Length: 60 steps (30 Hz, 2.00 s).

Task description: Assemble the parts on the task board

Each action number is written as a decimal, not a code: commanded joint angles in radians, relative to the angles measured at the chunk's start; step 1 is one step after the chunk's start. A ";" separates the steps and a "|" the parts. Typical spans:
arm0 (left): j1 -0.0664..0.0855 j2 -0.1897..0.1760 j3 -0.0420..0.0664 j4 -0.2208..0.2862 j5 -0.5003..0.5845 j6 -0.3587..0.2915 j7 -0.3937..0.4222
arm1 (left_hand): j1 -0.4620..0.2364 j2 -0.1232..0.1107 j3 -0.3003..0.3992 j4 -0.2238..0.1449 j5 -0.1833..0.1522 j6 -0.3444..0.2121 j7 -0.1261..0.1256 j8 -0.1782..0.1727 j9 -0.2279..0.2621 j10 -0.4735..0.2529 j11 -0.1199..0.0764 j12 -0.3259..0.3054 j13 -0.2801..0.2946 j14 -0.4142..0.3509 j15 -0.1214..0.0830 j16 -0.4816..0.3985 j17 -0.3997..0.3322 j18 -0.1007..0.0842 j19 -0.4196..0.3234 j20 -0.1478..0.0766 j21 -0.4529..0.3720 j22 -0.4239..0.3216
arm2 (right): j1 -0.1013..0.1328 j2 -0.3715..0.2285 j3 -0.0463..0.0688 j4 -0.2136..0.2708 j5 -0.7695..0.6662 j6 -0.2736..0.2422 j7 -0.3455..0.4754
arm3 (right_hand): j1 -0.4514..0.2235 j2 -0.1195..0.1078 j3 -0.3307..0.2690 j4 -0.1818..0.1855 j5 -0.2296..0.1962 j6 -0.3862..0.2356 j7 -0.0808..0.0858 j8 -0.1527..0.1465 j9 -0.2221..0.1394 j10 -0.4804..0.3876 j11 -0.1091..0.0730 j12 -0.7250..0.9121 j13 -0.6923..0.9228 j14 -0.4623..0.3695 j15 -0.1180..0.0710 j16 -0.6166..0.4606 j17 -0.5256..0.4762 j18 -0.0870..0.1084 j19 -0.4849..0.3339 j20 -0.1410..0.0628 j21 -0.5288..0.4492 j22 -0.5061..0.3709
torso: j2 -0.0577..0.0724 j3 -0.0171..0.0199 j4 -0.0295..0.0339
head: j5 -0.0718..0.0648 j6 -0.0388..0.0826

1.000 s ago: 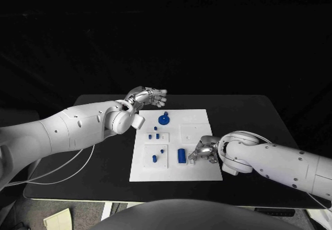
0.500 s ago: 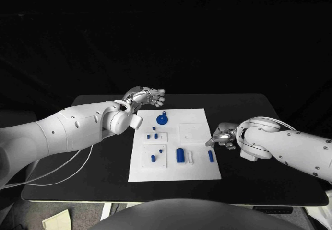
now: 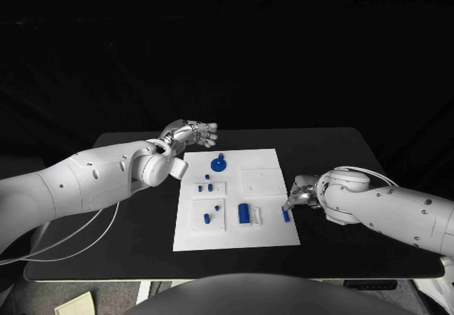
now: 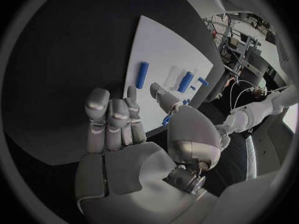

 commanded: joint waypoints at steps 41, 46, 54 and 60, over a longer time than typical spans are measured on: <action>0.000 0.000 0.001 0.013 0.005 0.012 0.007 | -0.006 0.002 0.002 0.008 -0.005 -0.009 -0.001 0.009 -0.002 -0.008 0.000 0.000 -0.002 -0.003 0.000 -0.008 0.005 0.015 -0.006 -0.001 -0.004 0.002 | -0.119 0.120 -0.031 -0.089 -0.277 0.031 -0.009 | 0.024 0.031 -0.007 -0.002 -0.001 0.020 -0.006 0.003 0.004 0.008 -0.005 -0.007 -0.006 -0.002 -0.011 -0.002 0.001 0.090 -0.002 0.010 -0.001 0.011 | 0.000 0.0006 0.0012 | 0.004 -0.010; 0.000 0.002 0.001 0.013 0.005 0.013 0.007 | -0.006 0.002 0.002 0.009 -0.005 -0.009 -0.001 0.009 -0.002 -0.008 0.000 0.000 -0.002 -0.003 0.000 -0.009 0.005 0.015 -0.006 -0.001 -0.004 0.002 | -0.121 0.122 -0.031 -0.079 -0.260 0.029 -0.005 | 0.030 0.030 -0.003 -0.007 -0.001 0.021 -0.005 0.002 0.004 0.008 -0.005 -0.008 -0.006 -0.002 -0.011 -0.003 0.001 0.090 -0.002 0.011 -0.001 0.011 | 0.000 -0.0002 -0.0004 | 0.004 -0.011; 0.000 0.001 0.001 0.012 0.005 0.012 0.007 | -0.006 0.002 0.002 0.009 -0.005 -0.009 -0.001 0.010 -0.002 -0.008 0.000 0.000 -0.002 -0.003 0.000 -0.009 0.006 0.015 -0.006 -0.001 -0.004 0.002 | -0.121 0.119 -0.031 -0.068 -0.069 0.000 0.017 | 0.052 0.045 0.015 -0.022 0.000 0.021 -0.005 -0.002 0.004 0.006 -0.004 -0.013 -0.009 -0.001 -0.010 -0.005 0.000 0.090 -0.003 0.013 -0.001 0.011 | 0.000 -0.0007 0.0005 | 0.004 -0.011; 0.000 0.000 0.001 0.012 0.005 0.011 0.008 | -0.006 0.002 0.003 0.009 -0.005 -0.009 -0.001 0.010 -0.002 -0.008 0.000 0.000 -0.002 -0.002 0.000 -0.010 0.006 0.015 -0.006 -0.001 -0.004 0.003 | -0.121 0.107 -0.029 -0.071 0.120 -0.057 0.039 | 0.059 0.072 0.040 -0.024 0.005 0.024 -0.003 -0.006 0.001 0.007 -0.003 -0.015 -0.010 0.000 -0.009 -0.008 -0.001 0.090 -0.003 0.017 -0.002 0.011 | 0.000 -0.0018 0.0007 | 0.007 -0.011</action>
